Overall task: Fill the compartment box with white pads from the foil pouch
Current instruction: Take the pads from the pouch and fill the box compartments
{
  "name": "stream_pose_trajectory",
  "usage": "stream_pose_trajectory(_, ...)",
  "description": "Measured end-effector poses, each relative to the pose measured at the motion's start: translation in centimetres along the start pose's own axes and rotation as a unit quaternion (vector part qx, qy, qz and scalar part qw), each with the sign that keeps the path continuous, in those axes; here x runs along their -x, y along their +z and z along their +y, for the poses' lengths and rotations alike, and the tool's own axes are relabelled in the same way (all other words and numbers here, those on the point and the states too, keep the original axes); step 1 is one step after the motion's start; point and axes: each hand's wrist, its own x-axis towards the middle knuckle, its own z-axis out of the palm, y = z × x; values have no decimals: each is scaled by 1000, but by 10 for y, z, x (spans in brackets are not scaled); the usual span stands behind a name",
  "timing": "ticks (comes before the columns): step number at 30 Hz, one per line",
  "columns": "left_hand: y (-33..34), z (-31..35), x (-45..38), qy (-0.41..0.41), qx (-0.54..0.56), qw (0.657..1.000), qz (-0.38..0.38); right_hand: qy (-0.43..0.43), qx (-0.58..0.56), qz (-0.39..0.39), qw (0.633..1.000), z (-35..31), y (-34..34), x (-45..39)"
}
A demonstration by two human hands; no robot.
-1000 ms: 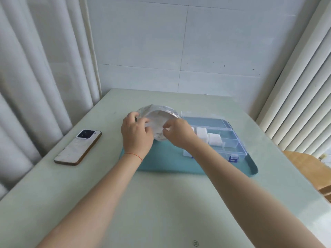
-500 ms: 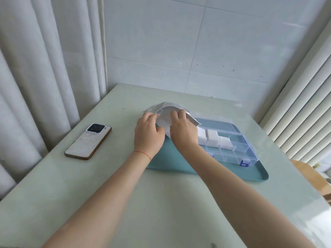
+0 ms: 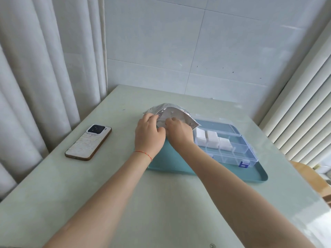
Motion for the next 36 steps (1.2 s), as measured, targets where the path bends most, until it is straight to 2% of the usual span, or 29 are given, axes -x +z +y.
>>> stream_pose_trajectory(6,-1,0,-1,9,-21,1000,-7,74,-131,0,989,20,-16,3)
stream_pose_trajectory(8,0,2,0,21,-29,999,29,87,-199,-14,976,33,-31,9)
stream_pose_trajectory(11,1,15,5,16,56,995,85,102,-370,-55,922,51,-53,23)
stream_pose_trajectory(14,1,42,11,-75,194,978,24,97,-509,-103,849,67,-70,38)
stream_pose_trajectory(15,2,51,12,-116,253,960,-25,85,-533,-119,834,72,-72,42)
stream_pose_trajectory(16,3,57,13,-154,326,928,-93,76,-548,-131,823,75,-73,45)
stream_pose_trajectory(17,5,63,14,-185,412,876,-173,75,-557,-134,816,77,-74,48)
stream_pose_trajectory(19,10,69,16,-239,547,746,-297,93,-570,-124,807,79,-75,54)
stream_pose_trajectory(20,13,70,17,-257,580,701,-327,103,-570,-118,806,79,-76,57)
stream_pose_trajectory(21,17,72,19,-267,590,681,-342,111,-568,-115,807,80,-78,60)
stream_pose_trajectory(22,21,74,20,-273,590,677,-346,115,-551,-115,818,81,-80,63)
stream_pose_trajectory(25,28,78,21,-291,582,682,-332,95,-367,-57,924,88,-80,67)
stream_pose_trajectory(26,33,79,21,-297,576,684,-335,84,-317,-24,944,95,-80,69)
stream_pose_trajectory(28,35,80,20,-312,560,684,-348,45,-285,0,957,102,-79,73)
stream_pose_trajectory(31,38,81,18,-329,531,682,-380,-32,-208,-67,975,106,-74,77)
stream_pose_trajectory(33,39,83,18,-321,525,674,-409,-52,-148,-90,983,104,-69,78)
stream_pose_trajectory(36,40,86,17,-296,534,653,-448,-63,-160,-76,982,103,-66,77)
